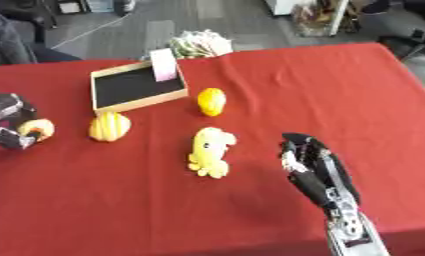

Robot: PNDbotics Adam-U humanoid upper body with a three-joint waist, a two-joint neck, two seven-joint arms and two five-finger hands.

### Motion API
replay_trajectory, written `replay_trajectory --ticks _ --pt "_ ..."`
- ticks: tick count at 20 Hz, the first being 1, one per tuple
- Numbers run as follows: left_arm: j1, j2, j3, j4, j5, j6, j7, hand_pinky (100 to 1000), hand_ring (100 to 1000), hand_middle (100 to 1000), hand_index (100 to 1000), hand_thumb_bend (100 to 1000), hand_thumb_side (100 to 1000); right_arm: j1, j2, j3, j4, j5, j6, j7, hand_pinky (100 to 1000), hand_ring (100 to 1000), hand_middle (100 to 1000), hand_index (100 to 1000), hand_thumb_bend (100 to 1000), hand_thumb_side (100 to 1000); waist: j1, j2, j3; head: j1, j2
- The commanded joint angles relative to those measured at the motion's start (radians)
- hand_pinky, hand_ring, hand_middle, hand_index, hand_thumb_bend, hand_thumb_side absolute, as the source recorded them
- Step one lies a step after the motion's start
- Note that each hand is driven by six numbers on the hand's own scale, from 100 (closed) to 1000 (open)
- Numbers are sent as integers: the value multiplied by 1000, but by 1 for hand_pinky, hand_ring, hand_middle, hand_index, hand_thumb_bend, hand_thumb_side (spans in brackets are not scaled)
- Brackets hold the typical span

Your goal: Pick up objects on the table and place them in the box.

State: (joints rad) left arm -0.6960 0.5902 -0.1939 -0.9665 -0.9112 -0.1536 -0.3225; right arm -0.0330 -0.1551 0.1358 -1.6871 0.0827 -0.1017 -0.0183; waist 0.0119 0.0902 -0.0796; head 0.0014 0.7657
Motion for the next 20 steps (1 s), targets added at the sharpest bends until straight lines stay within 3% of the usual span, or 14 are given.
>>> replay_trajectory --ticks 1,6,12,16,18,20 --pt "-55 39 12 -62 21 10 6 642 415 362 488 148 100 -3 -12 -1 -10 -1 -1 2 719 621 620 750 100 406 4 -28 1 -2 4" --pt "-143 -27 6 -22 -46 28 17 655 428 376 503 162 100 -5 -8 7 -8 -4 -1 9 719 621 620 750 100 408 0 -29 -17 12 4" --pt "-201 -125 33 93 -183 48 89 672 463 416 548 219 100 -32 0 21 -12 -11 -2 23 719 621 620 749 100 410 -7 1 -67 39 -15" --pt "-212 -150 56 133 -257 120 195 681 475 432 567 264 100 -43 0 23 -13 -12 -1 25 719 621 620 749 100 412 -3 18 -87 48 -28" --pt "-212 -158 65 154 -281 166 244 709 519 481 627 373 100 -44 0 23 -13 -12 -1 25 719 621 619 749 100 412 -2 20 -92 51 -29" --pt "-210 -163 69 176 -296 195 266 758 617 597 744 501 100 -44 0 22 -12 -12 -1 24 719 621 620 749 100 412 -1 21 -94 52 -30"
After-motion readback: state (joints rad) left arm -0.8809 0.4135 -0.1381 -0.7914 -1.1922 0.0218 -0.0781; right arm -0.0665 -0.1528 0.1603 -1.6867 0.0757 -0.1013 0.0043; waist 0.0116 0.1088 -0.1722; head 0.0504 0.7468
